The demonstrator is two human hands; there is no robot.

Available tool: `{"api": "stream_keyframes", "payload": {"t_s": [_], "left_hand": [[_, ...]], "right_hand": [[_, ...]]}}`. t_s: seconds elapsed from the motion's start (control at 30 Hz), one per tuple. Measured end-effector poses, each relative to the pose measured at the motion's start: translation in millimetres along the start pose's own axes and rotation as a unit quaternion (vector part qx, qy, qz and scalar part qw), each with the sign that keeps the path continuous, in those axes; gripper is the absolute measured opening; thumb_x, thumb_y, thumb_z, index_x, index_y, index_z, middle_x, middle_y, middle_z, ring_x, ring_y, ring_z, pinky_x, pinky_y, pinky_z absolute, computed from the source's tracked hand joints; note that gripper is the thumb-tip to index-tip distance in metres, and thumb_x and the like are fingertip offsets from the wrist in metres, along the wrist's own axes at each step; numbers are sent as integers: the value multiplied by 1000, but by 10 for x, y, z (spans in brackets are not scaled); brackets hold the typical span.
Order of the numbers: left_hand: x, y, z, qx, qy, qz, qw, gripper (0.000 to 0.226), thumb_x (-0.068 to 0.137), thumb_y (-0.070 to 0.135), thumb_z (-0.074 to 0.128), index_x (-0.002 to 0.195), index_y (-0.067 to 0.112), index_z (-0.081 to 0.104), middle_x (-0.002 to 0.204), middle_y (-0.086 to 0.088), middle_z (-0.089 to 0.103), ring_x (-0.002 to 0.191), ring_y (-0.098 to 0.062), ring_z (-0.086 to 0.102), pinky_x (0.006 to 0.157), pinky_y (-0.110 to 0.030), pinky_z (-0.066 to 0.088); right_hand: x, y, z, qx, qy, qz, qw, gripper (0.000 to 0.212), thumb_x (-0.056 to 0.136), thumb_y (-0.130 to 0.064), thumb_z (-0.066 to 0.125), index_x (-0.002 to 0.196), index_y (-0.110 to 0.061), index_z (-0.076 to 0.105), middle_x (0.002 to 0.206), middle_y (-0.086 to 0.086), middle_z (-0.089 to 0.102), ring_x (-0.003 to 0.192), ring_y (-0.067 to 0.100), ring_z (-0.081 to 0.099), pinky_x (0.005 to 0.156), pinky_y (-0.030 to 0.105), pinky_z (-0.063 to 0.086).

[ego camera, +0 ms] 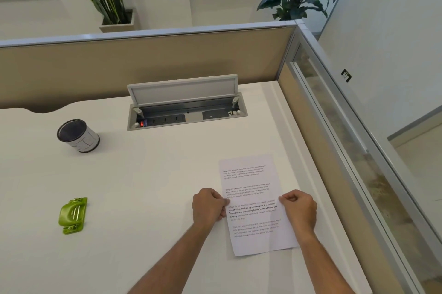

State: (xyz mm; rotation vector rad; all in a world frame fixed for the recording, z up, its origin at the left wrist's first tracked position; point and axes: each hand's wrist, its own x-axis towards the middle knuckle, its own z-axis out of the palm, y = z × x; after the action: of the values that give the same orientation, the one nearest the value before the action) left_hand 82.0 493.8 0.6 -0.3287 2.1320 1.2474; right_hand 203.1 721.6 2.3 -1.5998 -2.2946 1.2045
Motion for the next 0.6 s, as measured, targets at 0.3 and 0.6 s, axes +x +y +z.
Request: {"api": "stream_keyframes", "payload": {"t_s": [0.3,0.6], "left_hand": [[-22,-58,-26,17,3,13,1000,31,80,19,92,78,5,64,62,-8,78,58,-33,79,47,-28,55],[-273,-326,-474,71,10,102,992,29,82,29,91,75,13,67,60,-6,74,46,-30,71,49,-42,59]], "right_hand": [[25,26,-60,10,-18,17,1000,29,79,-15,90,64,-8,67,70,-1,75,72,22,70,64,37,56],[-268,109,-37,28,46,21,998,34,85,-18,86,63,-10,62,63,3,70,64,26,66,63,43,57]]}}
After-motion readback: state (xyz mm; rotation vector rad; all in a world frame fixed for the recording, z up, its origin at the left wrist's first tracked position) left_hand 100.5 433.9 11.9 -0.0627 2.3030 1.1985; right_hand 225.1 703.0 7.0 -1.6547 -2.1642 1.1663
